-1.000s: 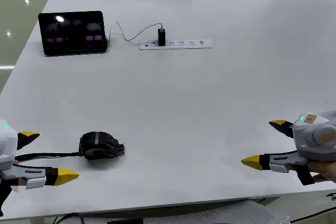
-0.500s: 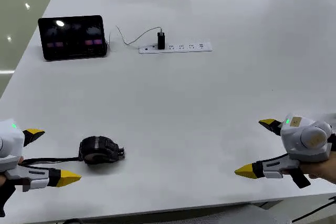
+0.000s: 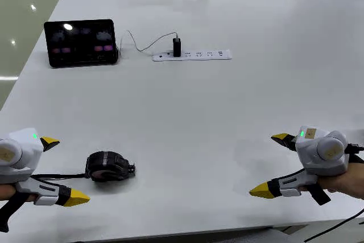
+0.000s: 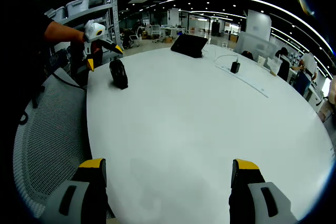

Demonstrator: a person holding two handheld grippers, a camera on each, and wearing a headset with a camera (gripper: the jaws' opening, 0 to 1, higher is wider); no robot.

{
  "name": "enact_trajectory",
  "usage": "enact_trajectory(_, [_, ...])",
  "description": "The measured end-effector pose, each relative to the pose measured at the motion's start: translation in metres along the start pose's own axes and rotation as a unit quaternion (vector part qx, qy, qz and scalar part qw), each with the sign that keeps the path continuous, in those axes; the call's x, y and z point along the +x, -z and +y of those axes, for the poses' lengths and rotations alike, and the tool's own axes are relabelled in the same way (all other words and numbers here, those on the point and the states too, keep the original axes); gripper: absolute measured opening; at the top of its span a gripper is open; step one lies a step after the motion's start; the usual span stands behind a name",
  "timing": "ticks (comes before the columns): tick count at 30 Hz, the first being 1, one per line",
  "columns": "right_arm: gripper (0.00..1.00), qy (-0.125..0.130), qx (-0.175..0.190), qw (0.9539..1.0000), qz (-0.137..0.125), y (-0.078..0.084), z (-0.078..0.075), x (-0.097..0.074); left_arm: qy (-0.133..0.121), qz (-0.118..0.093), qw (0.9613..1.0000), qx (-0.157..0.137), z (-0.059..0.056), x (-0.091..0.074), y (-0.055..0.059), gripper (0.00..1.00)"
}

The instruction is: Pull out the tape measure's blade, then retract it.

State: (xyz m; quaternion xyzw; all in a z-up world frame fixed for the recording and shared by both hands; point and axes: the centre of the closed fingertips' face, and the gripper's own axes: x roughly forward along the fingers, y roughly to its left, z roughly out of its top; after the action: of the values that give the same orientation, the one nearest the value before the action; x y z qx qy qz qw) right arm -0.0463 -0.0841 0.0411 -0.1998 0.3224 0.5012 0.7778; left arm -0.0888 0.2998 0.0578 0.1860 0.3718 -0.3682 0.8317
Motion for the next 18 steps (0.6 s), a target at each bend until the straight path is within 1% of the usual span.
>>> enact_trajectory(3, [0.99,-0.002,-0.005,1.0,0.0,-0.002,0.001,0.006,0.0,-0.002,0.9999,0.015,0.002,0.001,-0.003,0.99])
enact_trajectory(7, [0.99,-0.013,-0.016,0.9998,0.006,-0.004,0.004,0.013,0.0,-0.003,0.9995,0.031,0.005,0.004,-0.008,0.99])
enact_trajectory(8, [0.99,-0.013,-0.015,0.9998,0.008,-0.004,0.004,0.015,0.002,-0.003,0.9994,0.034,0.005,0.005,-0.008,0.99])
enact_trajectory(10, [0.99,-0.018,-0.01,0.9998,0.002,-0.009,0.006,0.019,0.006,-0.001,0.9991,0.042,0.004,0.007,-0.008,0.99])
enact_trajectory(12, [0.99,-0.018,-0.011,0.9998,0.0,-0.013,0.007,0.023,0.01,0.004,0.9989,0.045,0.003,0.008,-0.008,0.99])
enact_trajectory(18, [0.99,-0.027,-0.018,0.9994,-0.005,-0.023,0.015,0.03,0.018,0.006,0.9987,0.048,0.003,0.011,-0.012,0.99])
